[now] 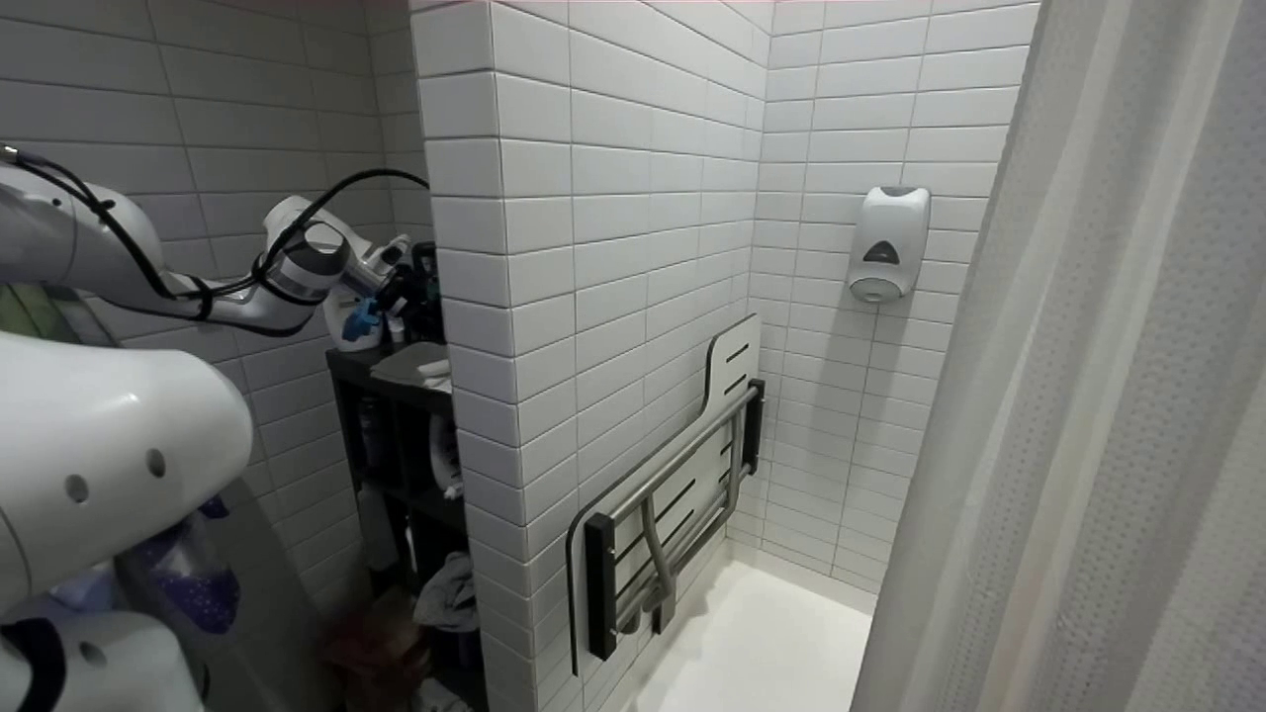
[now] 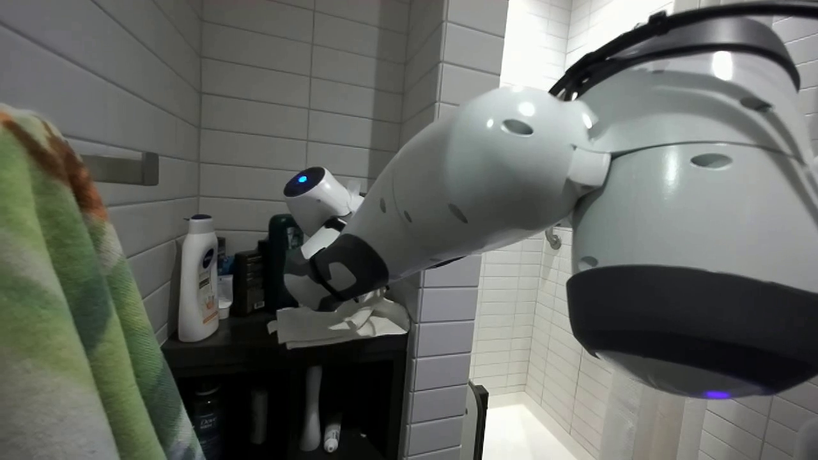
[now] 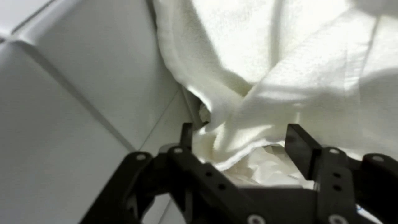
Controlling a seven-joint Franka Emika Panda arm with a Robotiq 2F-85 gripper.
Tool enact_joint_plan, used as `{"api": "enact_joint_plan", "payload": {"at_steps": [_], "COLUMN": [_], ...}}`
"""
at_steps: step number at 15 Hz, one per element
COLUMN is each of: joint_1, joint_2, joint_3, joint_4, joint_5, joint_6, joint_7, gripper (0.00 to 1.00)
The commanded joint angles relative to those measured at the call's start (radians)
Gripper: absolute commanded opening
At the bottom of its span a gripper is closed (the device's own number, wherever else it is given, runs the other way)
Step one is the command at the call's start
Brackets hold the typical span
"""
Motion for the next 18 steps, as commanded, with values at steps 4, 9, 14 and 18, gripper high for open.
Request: {"api": "enact_joint_plan", "payload": {"at_steps": [4, 9, 14, 18], "joint_1": [0.033, 0.028, 0.018, 0.011], "joint_2": [0.053, 0.084, 0.128, 0.164], "joint_3": [0.025, 0.054, 0.091, 0.108], "joint_4": [-0.045, -0.036, -0.029, -0.022], "joint_5": [0.076, 0.108, 0.132, 0.150], "joint_6": [0.064, 0.051, 0.033, 0.018], "joint_7": [-0.035, -0.069, -0.118, -0.151], "gripper": [1.00, 1.00, 1.00, 1.00]}}
